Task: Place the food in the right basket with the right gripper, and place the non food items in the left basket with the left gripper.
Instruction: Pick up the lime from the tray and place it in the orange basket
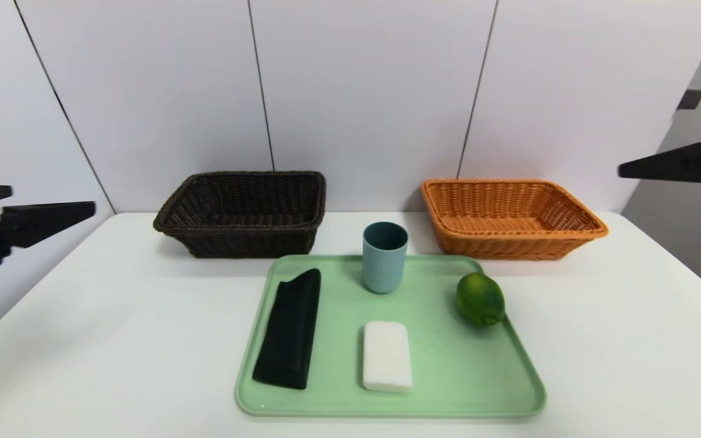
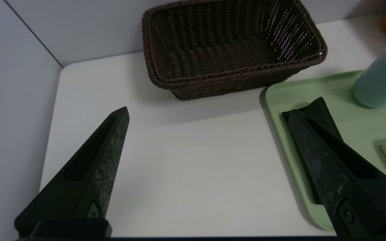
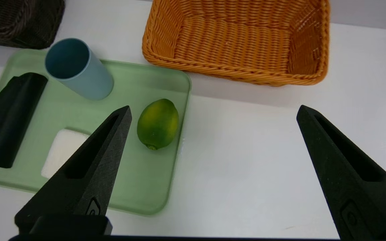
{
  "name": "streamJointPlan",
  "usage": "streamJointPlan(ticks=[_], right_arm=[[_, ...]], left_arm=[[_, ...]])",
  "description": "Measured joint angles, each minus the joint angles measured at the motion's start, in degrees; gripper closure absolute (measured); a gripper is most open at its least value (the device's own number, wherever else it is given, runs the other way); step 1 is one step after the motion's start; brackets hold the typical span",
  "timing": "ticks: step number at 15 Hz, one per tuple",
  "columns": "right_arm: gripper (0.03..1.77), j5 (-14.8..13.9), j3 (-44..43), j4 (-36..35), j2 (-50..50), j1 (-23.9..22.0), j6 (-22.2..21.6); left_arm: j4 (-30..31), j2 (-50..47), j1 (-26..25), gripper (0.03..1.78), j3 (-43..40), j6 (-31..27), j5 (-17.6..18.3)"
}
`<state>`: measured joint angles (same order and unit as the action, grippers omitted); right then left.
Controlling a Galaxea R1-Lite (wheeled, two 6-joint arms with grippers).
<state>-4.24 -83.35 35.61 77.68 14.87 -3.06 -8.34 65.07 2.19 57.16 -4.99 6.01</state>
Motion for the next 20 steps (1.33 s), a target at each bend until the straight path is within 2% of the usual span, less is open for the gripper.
streamJointPlan(ticks=[2, 5, 8, 10, 14, 16, 20], right_arm=[[0.1, -1.32, -2.07, 0.52, 6.22, 2.99, -3.74], [0.1, -1.65, -4.5, 4.16, 13.89, 6.97, -9.17], [0.1, -1.57, -10.14, 12.46, 20.44, 10.03, -15.9], [0.1, -1.34, -13.79, 17.64, 24.11, 11.72, -19.96], [0.1, -1.68, -15.58, 19.91, 29.71, 12.65, -21.33], [0.1, -1.87, -16.13, 21.55, 31.91, 12.65, -22.05], [0.1, -2.17, -17.03, 21.88, 35.83, 12.36, -23.43]], left_arm=[[-0.5, 7.85, 2.86, 0.12, 3.84, 2.38, -1.74], [-3.47, 16.52, 9.02, 0.12, 9.16, 7.94, -4.72], [-9.85, 21.7, 13.15, 0.12, 13.37, 8.81, -5.24], [-10.37, 23.93, 14.56, 0.12, 14.97, 9.0, -5.3], [-10.9, 26.84, 15.77, 0.12, 16.4, 12.31, -5.3], [-12.5, 27.48, 16.15, 0.12, 16.51, 12.73, -5.27], [-11.95, 28.06, 16.3, 0.12, 17.03, 12.73, -5.27]])
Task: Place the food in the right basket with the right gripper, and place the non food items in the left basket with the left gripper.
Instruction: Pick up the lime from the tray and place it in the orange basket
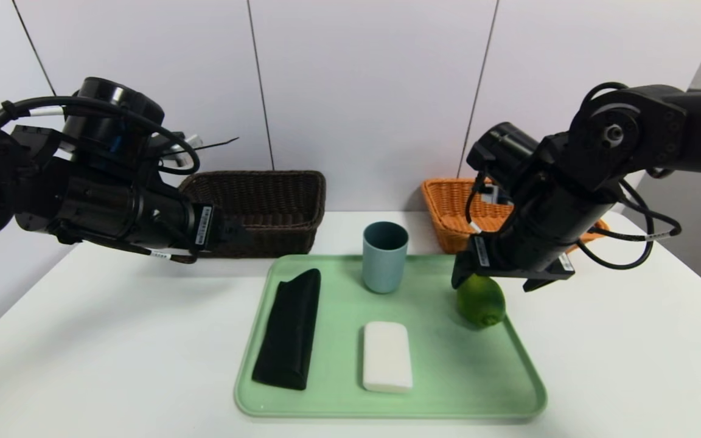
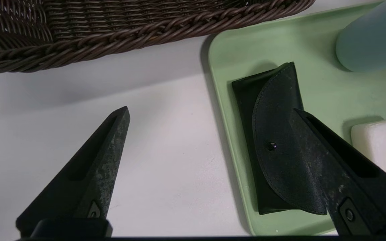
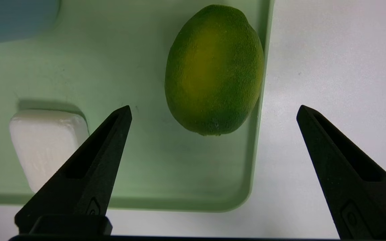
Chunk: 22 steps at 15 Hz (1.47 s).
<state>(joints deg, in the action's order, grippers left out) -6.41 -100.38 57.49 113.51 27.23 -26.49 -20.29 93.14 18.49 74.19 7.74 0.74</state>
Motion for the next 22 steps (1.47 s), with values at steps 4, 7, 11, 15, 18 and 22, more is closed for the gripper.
streamJointPlan(ticks=[4, 7, 11, 15, 18, 22], right_arm=[[0.1, 0.02, -1.55, 0.02, 2.39, -0.15, 0.09], [0.1, 0.02, -2.38, 0.11, 3.75, -0.28, 0.15], [0.1, -0.09, -3.12, 0.15, 5.46, -0.26, 0.28], [0.1, -0.23, -5.49, 2.46, 7.41, -0.22, 0.32], [0.1, -0.34, -6.84, 3.67, 8.57, -0.12, 0.37], [0.1, -1.38, -7.18, 3.89, 9.64, -0.11, 0.41]], left_arm=[[0.11, -0.06, 0.02, 0.12, 0.67, 0.09, 0.11], [-0.07, -0.09, 0.13, 0.12, 1.11, 0.06, 0.38], [-0.38, -0.09, 0.27, 0.12, 1.17, 0.17, 0.38], [-0.46, -0.11, 0.22, 0.12, 1.08, 2.1, 0.49], [-0.44, -0.06, 0.22, 0.12, 1.17, 2.12, 0.49], [-0.44, 0.06, 0.22, 0.12, 1.19, 2.15, 0.52]])
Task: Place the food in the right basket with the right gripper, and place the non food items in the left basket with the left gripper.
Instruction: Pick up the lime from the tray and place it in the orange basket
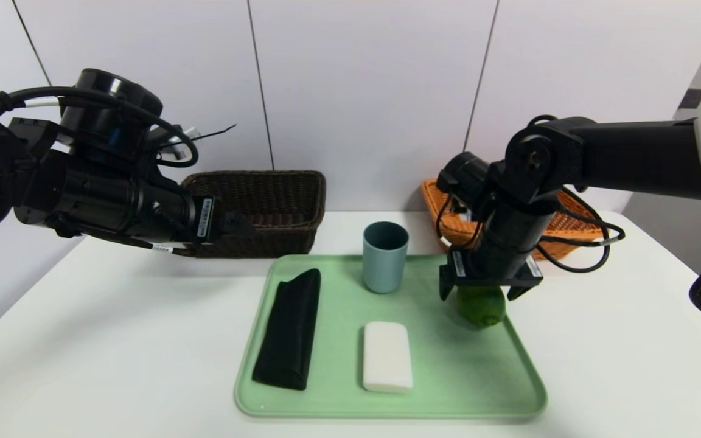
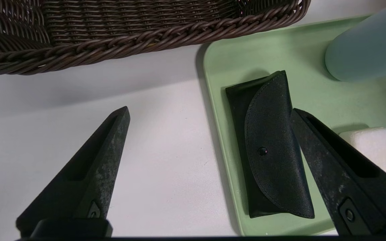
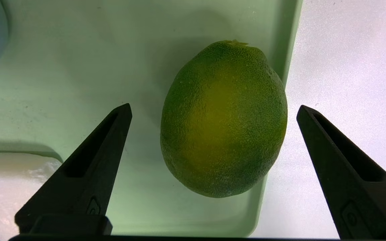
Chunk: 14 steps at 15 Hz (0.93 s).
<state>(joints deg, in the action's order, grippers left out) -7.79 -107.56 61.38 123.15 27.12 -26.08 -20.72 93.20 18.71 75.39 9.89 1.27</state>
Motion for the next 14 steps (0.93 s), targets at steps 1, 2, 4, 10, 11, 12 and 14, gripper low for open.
streamJointPlan(ticks=[1, 2, 4, 10, 11, 12, 14], right_arm=[[0.21, 0.0, -0.1, 0.0, 0.15, 0.0, 0.01], [0.4, 0.0, -0.1, 0.0, 0.26, 0.0, 0.11], [0.68, 0.07, -0.29, -0.02, 0.5, 0.0, 0.04], [0.8, 0.13, -0.35, 0.16, 0.67, 0.02, -0.21], [0.8, 0.11, -0.35, 0.28, 0.56, 0.16, -0.05], [0.8, 0.16, -0.52, 0.5, 0.26, 0.32, 0.0], [0.8, 0.55, -2.39, 0.61, -0.88, 0.84, -0.22]], left_arm=[[0.06, 0.02, 0.0, 0.12, 0.02, 0.04, -0.01], [0.09, 0.02, 0.0, 0.12, 0.02, 0.02, 0.02], [0.24, 0.02, 0.0, 0.12, 0.02, 0.06, 0.0], [0.35, -0.04, -0.06, 0.12, 0.02, 0.15, 0.07], [0.28, -0.04, -0.09, 0.12, 0.02, 0.15, 0.05], [0.17, -0.09, -0.13, 0.12, 0.02, 0.15, 0.02], [0.04, -0.26, -0.22, 0.12, 0.0, 0.2, 0.07]])
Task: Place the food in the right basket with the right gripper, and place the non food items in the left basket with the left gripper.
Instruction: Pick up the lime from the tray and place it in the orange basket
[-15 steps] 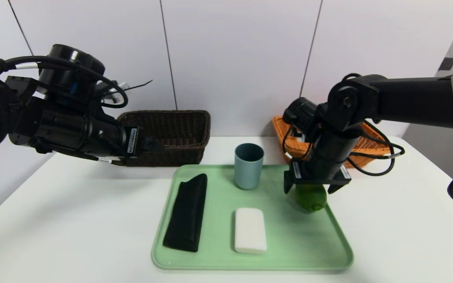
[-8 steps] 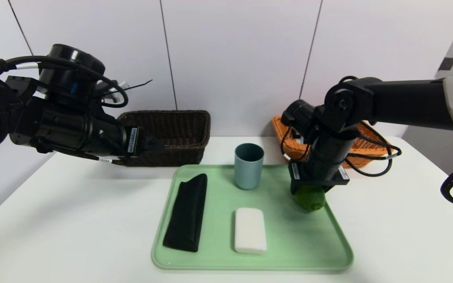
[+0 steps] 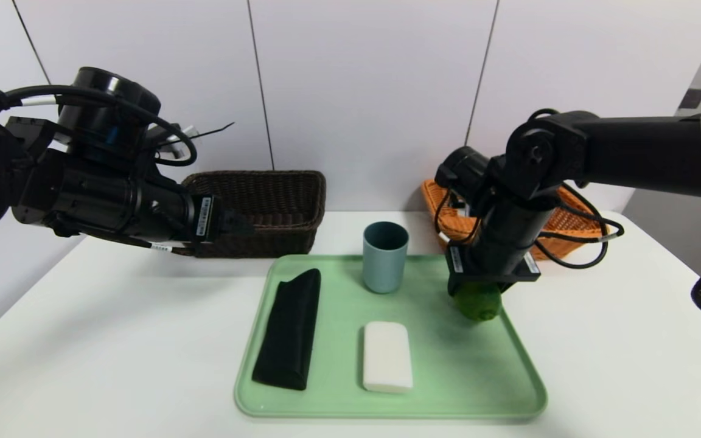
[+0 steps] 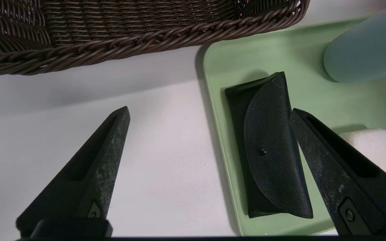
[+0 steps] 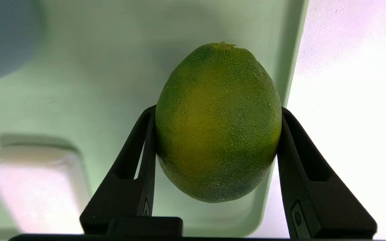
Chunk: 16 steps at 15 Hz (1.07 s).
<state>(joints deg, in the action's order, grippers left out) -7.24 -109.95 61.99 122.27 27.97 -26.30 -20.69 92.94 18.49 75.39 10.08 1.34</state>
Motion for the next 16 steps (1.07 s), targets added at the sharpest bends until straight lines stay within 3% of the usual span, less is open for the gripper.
streamJointPlan(ticks=[5, 8, 11, 16], right_arm=[[0.8, 1.73, -1.63, -1.33, -6.56, 2.18, 0.45], [0.8, 0.41, -1.79, -6.79, -11.25, 2.1, 1.49], [0.8, -3.01, -1.85, -15.17, -13.95, -1.4, 4.04], [0.81, -3.34, -1.83, -25.2, -12.82, -11.13, 6.7]], left_arm=[[-0.1, -0.44, -0.06, 0.12, -0.26, 0.13, -0.02], [-0.73, -0.96, -0.06, 0.12, -0.5, 0.05, -0.02], [-1.24, -1.65, 0.02, 0.12, -0.61, 0.11, -0.02], [-1.22, -2.8, 0.18, 0.12, -0.44, 0.05, -0.02]])
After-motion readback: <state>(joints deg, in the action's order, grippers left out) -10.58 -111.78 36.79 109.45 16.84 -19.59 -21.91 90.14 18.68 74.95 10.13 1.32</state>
